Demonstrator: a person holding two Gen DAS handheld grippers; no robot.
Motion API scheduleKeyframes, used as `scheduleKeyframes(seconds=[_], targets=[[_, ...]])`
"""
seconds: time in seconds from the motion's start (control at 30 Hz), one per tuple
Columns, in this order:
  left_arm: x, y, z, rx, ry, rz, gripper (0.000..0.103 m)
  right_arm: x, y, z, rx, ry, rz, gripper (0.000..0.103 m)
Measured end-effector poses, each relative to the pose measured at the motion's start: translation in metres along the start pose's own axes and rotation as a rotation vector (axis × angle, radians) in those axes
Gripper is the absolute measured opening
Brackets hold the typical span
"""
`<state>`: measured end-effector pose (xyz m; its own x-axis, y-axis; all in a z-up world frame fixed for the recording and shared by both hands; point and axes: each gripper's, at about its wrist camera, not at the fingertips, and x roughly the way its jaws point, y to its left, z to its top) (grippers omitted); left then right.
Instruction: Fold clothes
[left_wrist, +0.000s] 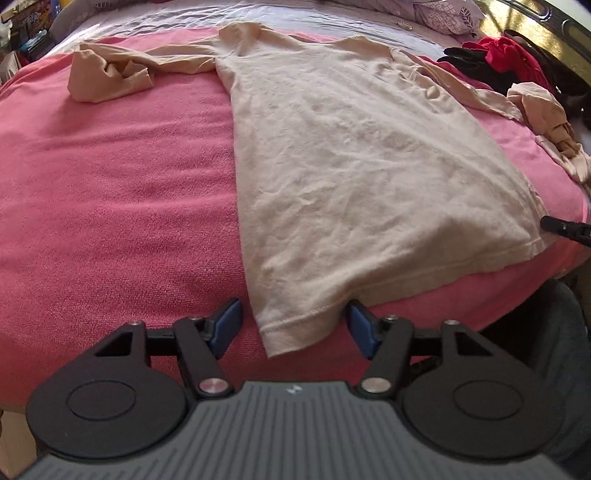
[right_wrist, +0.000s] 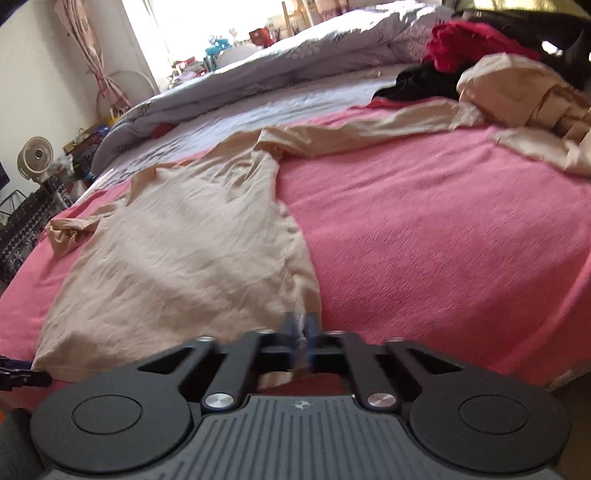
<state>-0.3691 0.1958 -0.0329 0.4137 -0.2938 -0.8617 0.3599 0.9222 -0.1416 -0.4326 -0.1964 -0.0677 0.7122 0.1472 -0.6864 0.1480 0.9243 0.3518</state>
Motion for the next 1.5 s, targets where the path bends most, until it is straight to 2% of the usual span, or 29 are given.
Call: scheduleKeyframes(seconds=[0.07, 0.2, 0.3, 0.4, 0.47, 0.53, 0.57, 0.63, 0.67, 0.73, 0.77, 0.83, 0.93, 1.0, 1.07, 1.2, 1.27, 1.43, 1.47, 1.5], targets=[[-0.009, 0.0, 0.009, 0.002, -0.027, -0.051, 0.017, -0.001, 0.007, 0.003, 0.018, -0.007, 0.063, 0.005], [-0.024, 0.007, 0.059, 0.026, -0.148, -0.035, 0.018, -0.003, 0.018, 0.046, 0.056, -0.078, 0.172, 0.005], [-0.022, 0.016, 0.107, 0.028, -0.235, 0.037, 0.019, 0.004, 0.02, 0.094, 0.078, -0.162, 0.212, 0.005], [-0.004, 0.027, 0.145, 0.024, -0.256, 0.143, 0.02, 0.021, 0.026, 0.135, 0.019, -0.218, 0.135, 0.005], [0.017, 0.033, 0.16, 0.03, -0.21, 0.229, 0.02, 0.043, 0.029, 0.147, -0.05, -0.192, 0.021, 0.01], [0.034, 0.04, 0.163, 0.033, -0.167, 0.279, 0.02, 0.058, 0.034, 0.147, -0.139, -0.163, -0.085, 0.014], [0.038, 0.043, 0.16, 0.036, -0.155, 0.28, 0.02, 0.061, 0.038, 0.143, -0.198, -0.158, -0.131, 0.019], [0.04, 0.047, 0.149, 0.055, -0.147, 0.259, 0.021, 0.057, 0.047, 0.126, -0.343, -0.184, -0.129, 0.039], [0.038, 0.046, 0.142, 0.086, -0.152, 0.244, 0.022, 0.052, 0.052, 0.117, -0.417, -0.198, -0.119, 0.051], [0.035, 0.034, 0.133, 0.189, -0.167, 0.229, 0.032, 0.049, 0.064, 0.105, -0.566, -0.183, -0.116, 0.053], [0.034, 0.027, 0.13, 0.244, -0.174, 0.224, 0.043, 0.05, 0.071, 0.1, -0.636, -0.17, -0.125, 0.053], [0.036, 0.012, 0.129, 0.355, -0.186, 0.224, 0.048, 0.054, 0.081, 0.095, -0.74, -0.147, -0.133, 0.053], [0.045, -0.009, 0.134, 0.514, -0.185, 0.236, 0.051, 0.065, 0.088, 0.103, -0.758, -0.115, -0.107, 0.053], [0.053, -0.016, 0.135, 0.605, -0.175, 0.25, 0.051, 0.072, 0.079, 0.105, -0.701, -0.105, -0.084, 0.053], [0.057, -0.013, 0.135, 0.647, -0.166, 0.244, 0.051, 0.078, 0.069, 0.107, -0.64, -0.096, -0.06, 0.053], [0.068, 0.01, 0.137, 0.6, -0.115, 0.215, 0.053, 0.091, 0.049, 0.111, -0.518, -0.078, -0.013, 0.054], [0.07, 0.026, 0.139, 0.494, -0.095, 0.156, 0.053, 0.098, 0.038, 0.113, -0.457, -0.069, 0.011, 0.055], [0.072, 0.064, 0.139, 0.173, -0.088, -0.045, 0.053, 0.114, 0.013, 0.117, -0.304, -0.046, 0.069, 0.056], [0.073, 0.067, 0.139, 0.134, -0.093, -0.062, 0.053, 0.116, 0.013, 0.116, -0.296, -0.046, 0.071, 0.055], [0.073, 0.069, 0.139, 0.105, -0.099, -0.069, 0.052, 0.117, 0.014, 0.113, -0.291, -0.048, 0.067, 0.046]])
